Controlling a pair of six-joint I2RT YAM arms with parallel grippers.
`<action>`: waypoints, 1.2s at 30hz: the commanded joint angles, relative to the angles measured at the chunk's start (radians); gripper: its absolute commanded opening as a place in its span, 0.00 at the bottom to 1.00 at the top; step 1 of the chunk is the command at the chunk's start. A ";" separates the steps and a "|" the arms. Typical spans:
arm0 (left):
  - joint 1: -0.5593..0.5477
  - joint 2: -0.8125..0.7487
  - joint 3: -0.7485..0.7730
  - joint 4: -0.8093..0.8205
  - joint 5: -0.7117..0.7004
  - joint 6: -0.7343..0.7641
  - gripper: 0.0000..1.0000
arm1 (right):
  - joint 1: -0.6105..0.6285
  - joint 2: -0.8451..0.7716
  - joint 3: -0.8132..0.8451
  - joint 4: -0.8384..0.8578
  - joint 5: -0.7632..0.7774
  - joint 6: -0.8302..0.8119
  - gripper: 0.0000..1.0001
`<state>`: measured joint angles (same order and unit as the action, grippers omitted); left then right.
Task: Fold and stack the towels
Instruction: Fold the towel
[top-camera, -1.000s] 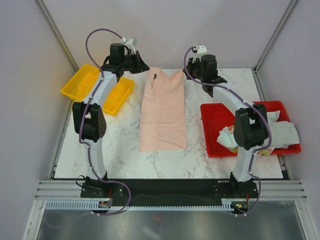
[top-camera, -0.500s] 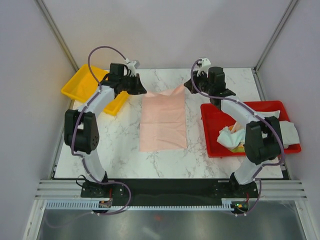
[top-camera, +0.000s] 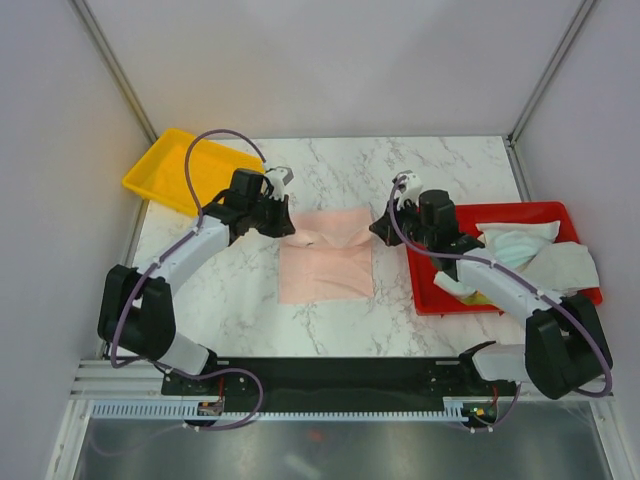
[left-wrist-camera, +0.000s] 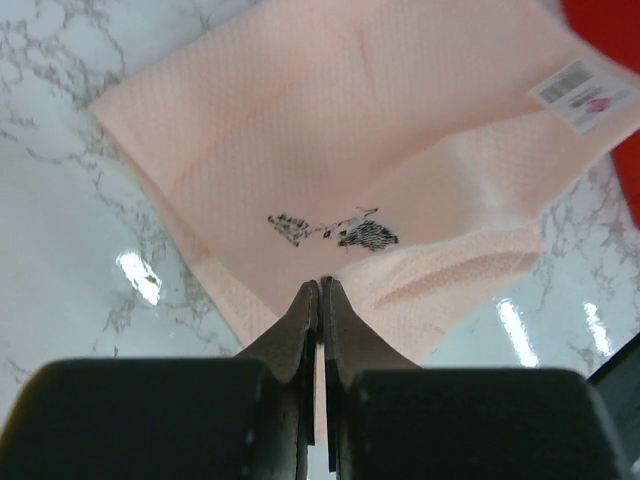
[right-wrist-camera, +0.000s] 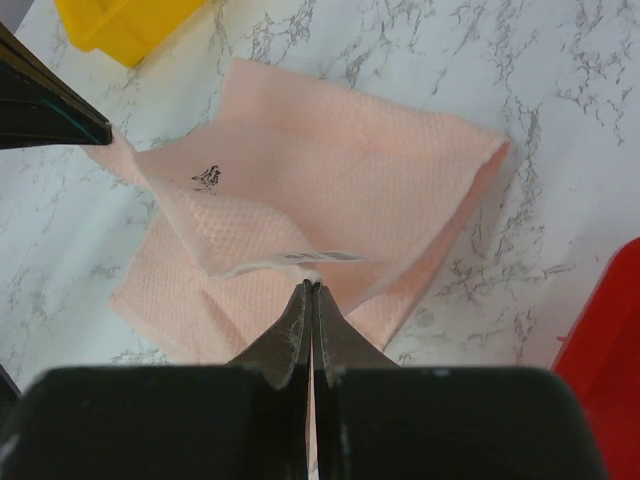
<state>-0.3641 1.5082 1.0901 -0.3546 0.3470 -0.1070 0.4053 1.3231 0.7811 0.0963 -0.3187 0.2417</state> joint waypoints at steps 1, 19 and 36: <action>-0.022 -0.052 -0.050 -0.036 -0.129 -0.014 0.02 | 0.013 -0.079 -0.060 -0.004 0.047 0.045 0.00; -0.068 -0.174 -0.088 -0.095 -0.244 -0.092 0.02 | 0.066 -0.133 -0.106 0.005 0.099 0.082 0.00; -0.099 -0.126 -0.242 -0.109 -0.235 -0.327 0.02 | 0.122 -0.179 -0.299 0.112 0.075 0.183 0.00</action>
<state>-0.4545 1.3781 0.8520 -0.4702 0.1295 -0.3550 0.5148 1.1393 0.4870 0.1436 -0.2348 0.3981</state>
